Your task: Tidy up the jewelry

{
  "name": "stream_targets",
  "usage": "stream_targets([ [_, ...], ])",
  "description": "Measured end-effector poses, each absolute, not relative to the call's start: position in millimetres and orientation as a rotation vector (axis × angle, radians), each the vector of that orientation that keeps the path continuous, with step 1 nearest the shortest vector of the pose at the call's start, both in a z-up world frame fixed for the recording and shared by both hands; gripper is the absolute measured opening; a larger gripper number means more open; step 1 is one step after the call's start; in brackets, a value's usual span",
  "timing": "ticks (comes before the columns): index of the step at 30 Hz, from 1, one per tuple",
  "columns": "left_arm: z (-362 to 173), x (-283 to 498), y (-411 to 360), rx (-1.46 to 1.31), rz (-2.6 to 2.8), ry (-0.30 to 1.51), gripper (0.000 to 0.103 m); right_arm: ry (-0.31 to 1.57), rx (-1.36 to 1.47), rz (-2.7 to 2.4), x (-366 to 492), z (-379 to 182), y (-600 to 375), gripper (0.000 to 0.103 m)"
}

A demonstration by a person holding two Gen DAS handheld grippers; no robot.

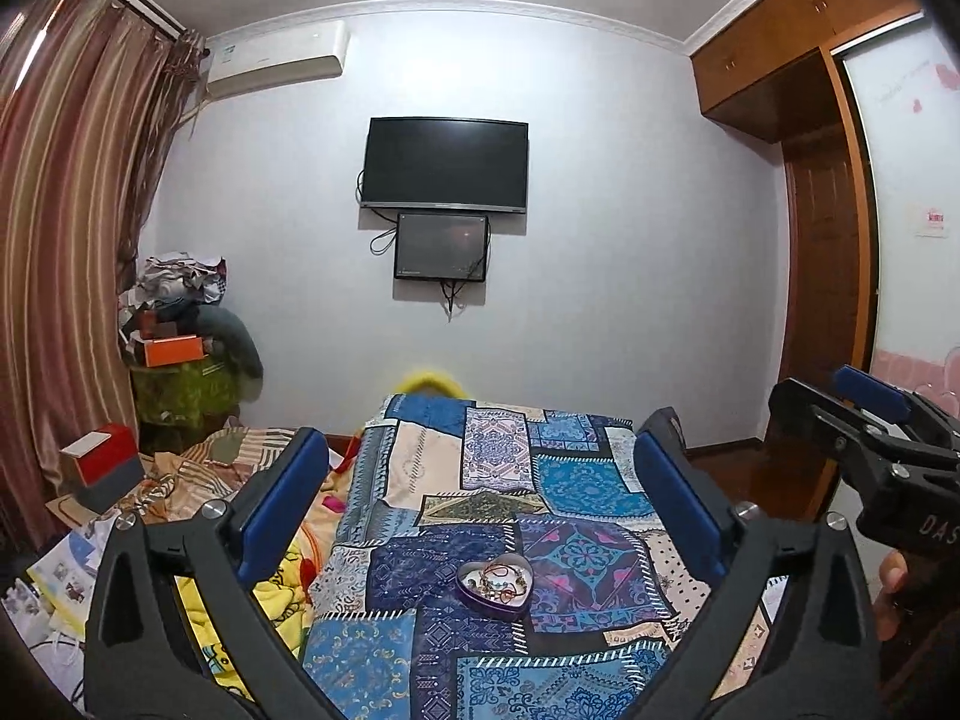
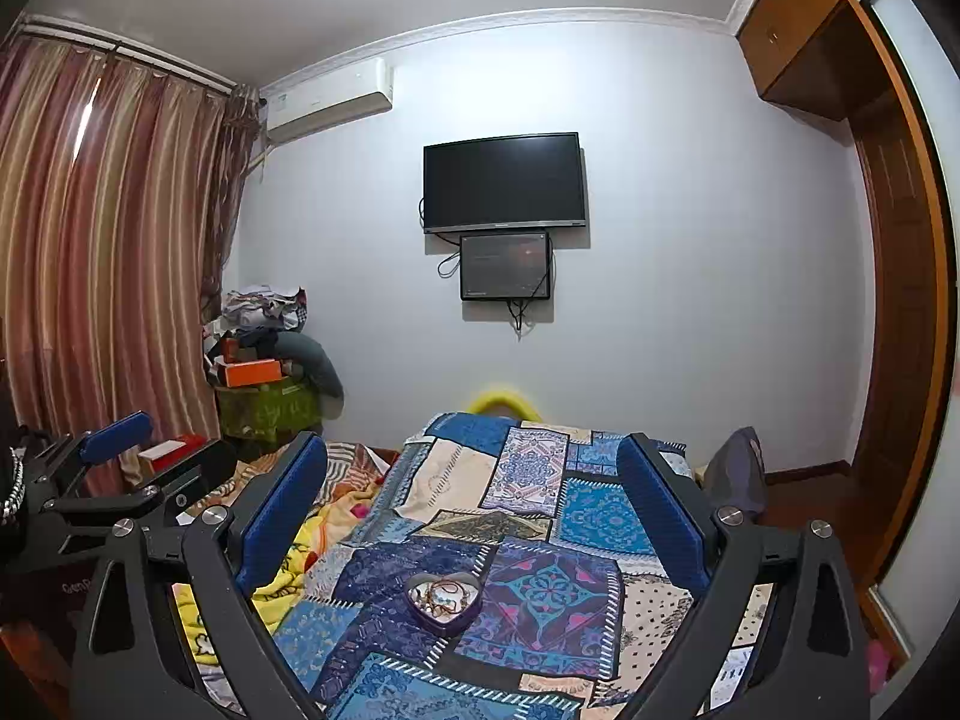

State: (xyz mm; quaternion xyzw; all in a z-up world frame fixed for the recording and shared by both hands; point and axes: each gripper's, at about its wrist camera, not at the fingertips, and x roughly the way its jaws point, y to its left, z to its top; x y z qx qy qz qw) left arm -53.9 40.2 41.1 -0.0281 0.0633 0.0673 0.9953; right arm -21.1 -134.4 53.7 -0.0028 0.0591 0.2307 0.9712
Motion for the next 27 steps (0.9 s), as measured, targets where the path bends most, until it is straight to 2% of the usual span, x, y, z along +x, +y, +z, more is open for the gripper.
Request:
stream_targets([
  [27,35.5,-48.3,37.6,-0.055,0.159,0.149,0.103,0.143,0.034,0.466,-26.9,53.1,-146.8,0.097],
])
